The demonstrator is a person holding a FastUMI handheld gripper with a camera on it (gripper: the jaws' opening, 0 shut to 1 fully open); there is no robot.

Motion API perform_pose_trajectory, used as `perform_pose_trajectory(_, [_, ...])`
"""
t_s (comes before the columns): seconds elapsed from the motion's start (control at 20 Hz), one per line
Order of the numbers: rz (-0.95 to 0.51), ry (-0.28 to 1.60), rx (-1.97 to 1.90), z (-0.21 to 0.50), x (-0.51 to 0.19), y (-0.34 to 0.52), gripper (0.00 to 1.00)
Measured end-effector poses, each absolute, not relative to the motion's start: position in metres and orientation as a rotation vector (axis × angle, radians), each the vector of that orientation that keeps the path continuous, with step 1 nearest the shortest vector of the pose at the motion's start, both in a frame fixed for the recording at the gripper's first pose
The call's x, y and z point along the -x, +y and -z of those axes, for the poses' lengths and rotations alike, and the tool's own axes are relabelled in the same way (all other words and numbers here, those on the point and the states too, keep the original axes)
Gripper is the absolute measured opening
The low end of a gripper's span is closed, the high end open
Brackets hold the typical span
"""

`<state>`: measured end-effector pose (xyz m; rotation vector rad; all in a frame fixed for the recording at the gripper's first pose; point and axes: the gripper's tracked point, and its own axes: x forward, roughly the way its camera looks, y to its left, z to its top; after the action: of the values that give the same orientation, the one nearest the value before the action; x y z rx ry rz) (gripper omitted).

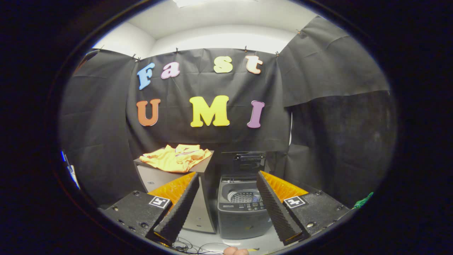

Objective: Put the clothes into the washing machine and then close the washing machine lid.

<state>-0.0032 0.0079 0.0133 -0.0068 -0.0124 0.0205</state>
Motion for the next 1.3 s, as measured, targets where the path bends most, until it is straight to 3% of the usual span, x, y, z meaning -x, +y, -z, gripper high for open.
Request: perform_pose_trajectory(1.3, [-0.039,0.007,0.009,-0.0074,-0.0007,0.0166,1.0])
